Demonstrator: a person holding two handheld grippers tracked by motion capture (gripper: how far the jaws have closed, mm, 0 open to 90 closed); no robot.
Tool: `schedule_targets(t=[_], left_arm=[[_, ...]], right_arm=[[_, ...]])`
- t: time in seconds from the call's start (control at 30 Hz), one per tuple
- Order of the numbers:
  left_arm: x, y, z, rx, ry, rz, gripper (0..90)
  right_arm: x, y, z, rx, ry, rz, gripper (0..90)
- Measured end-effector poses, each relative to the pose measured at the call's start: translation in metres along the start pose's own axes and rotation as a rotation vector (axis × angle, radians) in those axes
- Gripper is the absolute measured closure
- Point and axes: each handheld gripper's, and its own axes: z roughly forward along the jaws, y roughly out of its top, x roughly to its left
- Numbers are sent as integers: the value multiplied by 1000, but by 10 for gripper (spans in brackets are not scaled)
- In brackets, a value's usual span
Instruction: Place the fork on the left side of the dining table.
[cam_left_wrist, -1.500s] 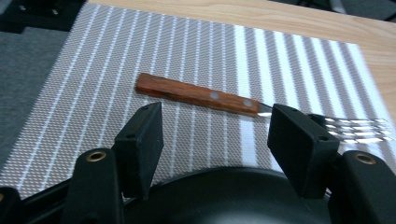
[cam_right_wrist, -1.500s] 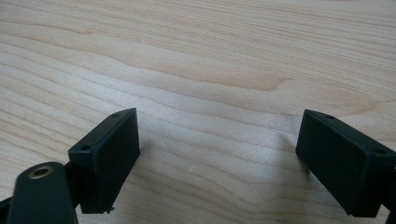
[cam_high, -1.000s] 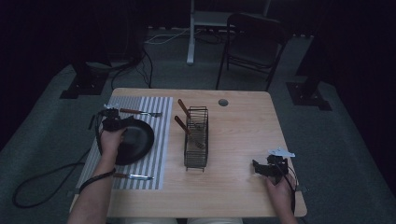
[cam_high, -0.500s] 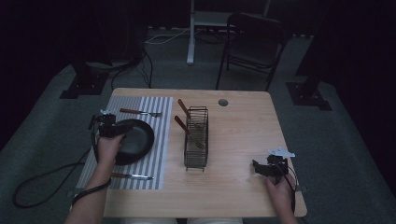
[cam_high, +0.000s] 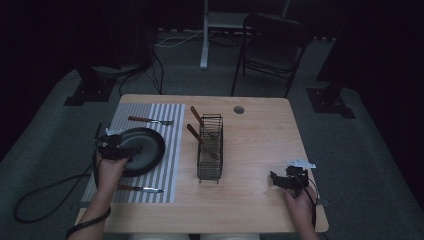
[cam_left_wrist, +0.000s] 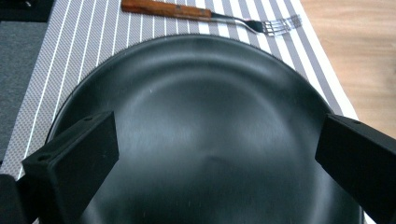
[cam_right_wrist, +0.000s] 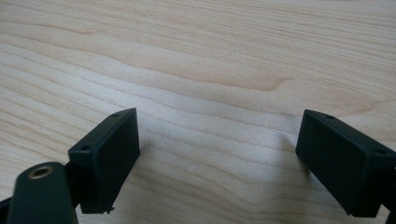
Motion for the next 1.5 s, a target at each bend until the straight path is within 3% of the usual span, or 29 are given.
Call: schedule_targets(t=[0.2,0.43,0.77,1.03,1.27,1.33,1.5], left_arm=[[-1,-14,-12,-15,19,27,0],[-4,-34,-26,-25,6,41,0],[-4,-67,-45,-56,15,35,0],[-2,-88,-63,-124,76,33,0],[8,-111,-76,-192,182,-28,0],[12,-115,-77,-178,187,-46,0],[15,-126,-75,-132,177,-41,0]], right_arm=[[0,0,0,0,0,0,132],[0,0,0,0,0,0,132],[0,0,0,1,0,1,131],[0,0,0,1,0,1,131],[0,0,0,1,0,1,131],[0,0,0,1,0,1,131],[0,0,0,1,0,1,132]])
